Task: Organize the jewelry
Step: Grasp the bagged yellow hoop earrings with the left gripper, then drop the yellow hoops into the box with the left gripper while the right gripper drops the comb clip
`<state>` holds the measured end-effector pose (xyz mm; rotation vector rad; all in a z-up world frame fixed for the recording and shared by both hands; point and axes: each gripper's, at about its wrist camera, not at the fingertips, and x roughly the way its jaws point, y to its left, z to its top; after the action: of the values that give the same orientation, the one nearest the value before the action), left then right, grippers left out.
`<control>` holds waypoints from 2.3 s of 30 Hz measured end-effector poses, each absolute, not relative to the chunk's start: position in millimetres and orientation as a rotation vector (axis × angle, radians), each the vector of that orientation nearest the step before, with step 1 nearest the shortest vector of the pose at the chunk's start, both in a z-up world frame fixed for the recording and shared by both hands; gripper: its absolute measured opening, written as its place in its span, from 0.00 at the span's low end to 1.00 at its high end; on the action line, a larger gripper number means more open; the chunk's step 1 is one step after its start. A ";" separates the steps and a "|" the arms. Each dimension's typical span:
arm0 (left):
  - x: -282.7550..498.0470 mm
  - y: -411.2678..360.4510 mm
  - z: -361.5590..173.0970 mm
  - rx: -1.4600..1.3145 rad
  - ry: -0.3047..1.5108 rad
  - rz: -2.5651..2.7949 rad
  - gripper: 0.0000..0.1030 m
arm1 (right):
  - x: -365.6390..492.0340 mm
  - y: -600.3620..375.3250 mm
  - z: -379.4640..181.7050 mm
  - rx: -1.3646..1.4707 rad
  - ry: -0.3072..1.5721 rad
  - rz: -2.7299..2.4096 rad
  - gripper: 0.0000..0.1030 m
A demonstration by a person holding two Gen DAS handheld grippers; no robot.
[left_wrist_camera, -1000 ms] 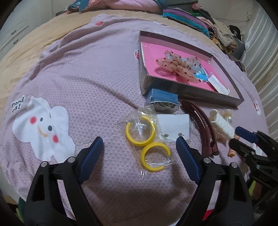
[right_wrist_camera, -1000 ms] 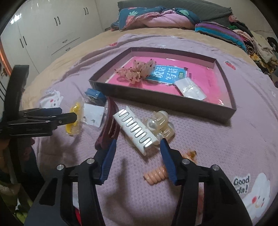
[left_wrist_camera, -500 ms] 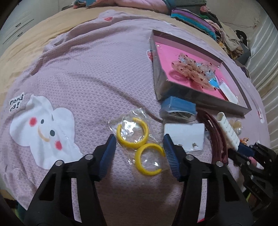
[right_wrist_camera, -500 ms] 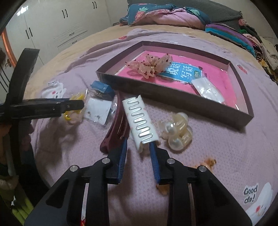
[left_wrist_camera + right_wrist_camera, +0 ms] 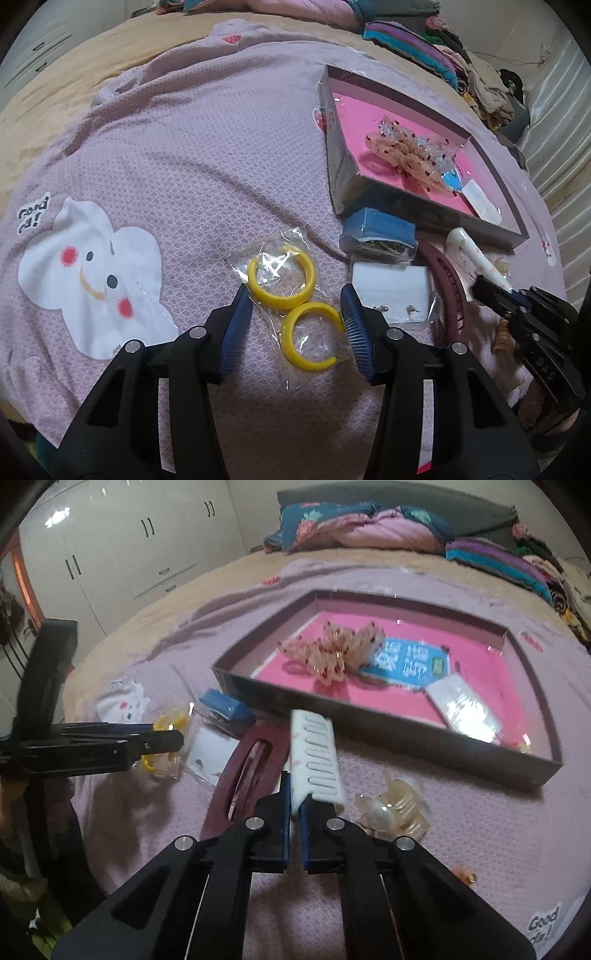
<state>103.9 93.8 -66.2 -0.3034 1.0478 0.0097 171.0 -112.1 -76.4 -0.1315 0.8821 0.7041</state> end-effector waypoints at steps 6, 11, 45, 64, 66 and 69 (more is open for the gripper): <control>102.5 93.9 -50.9 -0.315 1.023 0.005 0.39 | 159.4 -134.2 -55.7 -0.087 0.839 0.699 0.03; 100.5 87.6 -26.3 -0.298 0.978 -0.006 0.39 | 150.9 -161.7 -39.5 -0.051 0.820 0.673 0.03; 180.5 -14.4 28.4 -0.192 0.900 -0.188 0.40 | 174.2 -268.5 16.0 0.067 0.724 0.422 0.03; 230.4 -29.5 10.1 -0.154 0.946 -0.195 0.40 | 245.9 -247.2 6.2 0.070 0.801 0.438 0.03; 234.4 -30.4 4.3 -0.158 0.959 -0.193 0.40 | 254.8 -244.8 -0.6 0.074 0.824 0.442 0.03; 238.0 -30.5 -4.1 -0.164 0.977 -0.191 0.40 | 265.6 -239.3 -10.6 0.068 0.855 0.449 0.03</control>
<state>238.0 -30.5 -4.1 -0.1643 0.9775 -0.1908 265.6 -239.3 -10.6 0.0684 0.8548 0.4485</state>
